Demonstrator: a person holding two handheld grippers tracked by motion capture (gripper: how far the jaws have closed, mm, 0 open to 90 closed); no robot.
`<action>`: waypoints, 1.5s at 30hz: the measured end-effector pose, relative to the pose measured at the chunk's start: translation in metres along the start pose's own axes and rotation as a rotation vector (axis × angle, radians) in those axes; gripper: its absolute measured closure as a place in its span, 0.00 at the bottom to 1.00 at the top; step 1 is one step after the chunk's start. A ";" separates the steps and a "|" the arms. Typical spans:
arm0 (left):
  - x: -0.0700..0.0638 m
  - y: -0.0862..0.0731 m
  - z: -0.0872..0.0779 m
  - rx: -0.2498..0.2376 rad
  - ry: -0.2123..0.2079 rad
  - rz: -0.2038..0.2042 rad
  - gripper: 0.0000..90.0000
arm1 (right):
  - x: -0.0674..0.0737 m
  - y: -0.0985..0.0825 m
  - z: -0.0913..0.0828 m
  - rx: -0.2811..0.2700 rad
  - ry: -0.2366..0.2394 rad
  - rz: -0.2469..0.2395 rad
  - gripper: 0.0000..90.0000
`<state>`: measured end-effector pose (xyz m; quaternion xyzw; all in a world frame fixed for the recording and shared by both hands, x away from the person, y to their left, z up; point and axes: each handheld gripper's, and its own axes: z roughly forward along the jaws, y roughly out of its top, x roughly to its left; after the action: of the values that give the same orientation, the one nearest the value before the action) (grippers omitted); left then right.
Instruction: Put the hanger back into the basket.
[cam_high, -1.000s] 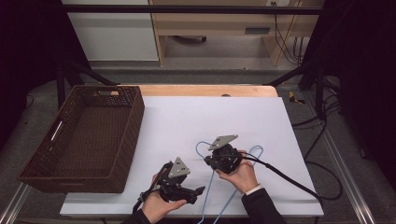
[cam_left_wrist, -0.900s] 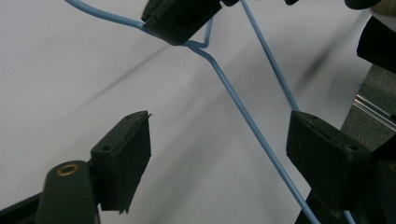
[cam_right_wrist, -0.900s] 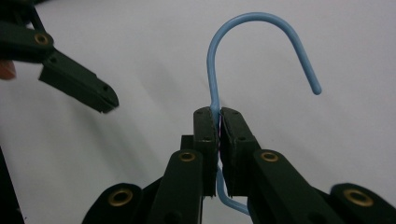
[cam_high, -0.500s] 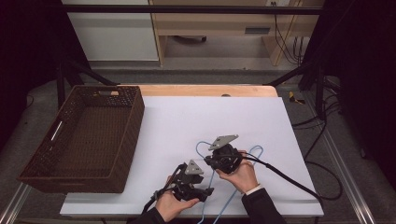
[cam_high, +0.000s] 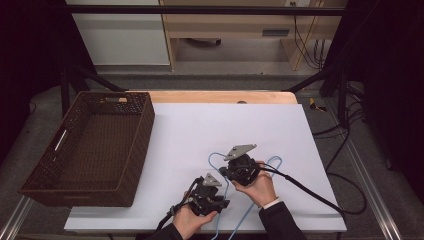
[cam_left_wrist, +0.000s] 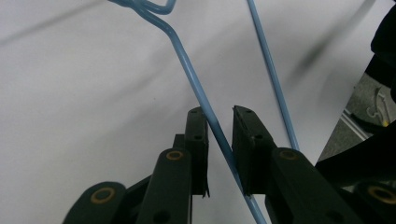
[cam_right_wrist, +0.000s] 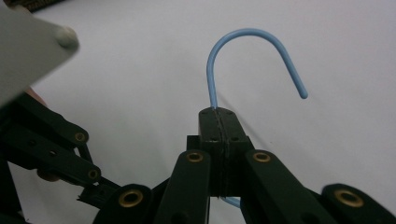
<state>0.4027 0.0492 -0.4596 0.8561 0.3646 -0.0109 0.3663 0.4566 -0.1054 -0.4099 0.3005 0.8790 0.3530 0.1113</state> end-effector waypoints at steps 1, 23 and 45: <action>0.000 0.000 0.001 0.002 0.000 -0.011 0.85 | 0.000 0.000 -0.001 0.000 -0.003 0.002 1.00; -0.008 0.004 -0.033 -0.142 -0.026 -0.024 0.97 | -0.013 -0.005 -0.053 -0.170 0.008 0.045 0.76; 0.007 0.015 -0.096 -0.286 0.077 0.063 0.97 | -0.041 -0.047 -0.130 -0.413 -0.129 0.155 0.43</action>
<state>0.3928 0.1076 -0.3819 0.8060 0.3489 0.0854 0.4704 0.4147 -0.2294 -0.3486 0.3602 0.7533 0.5130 0.1991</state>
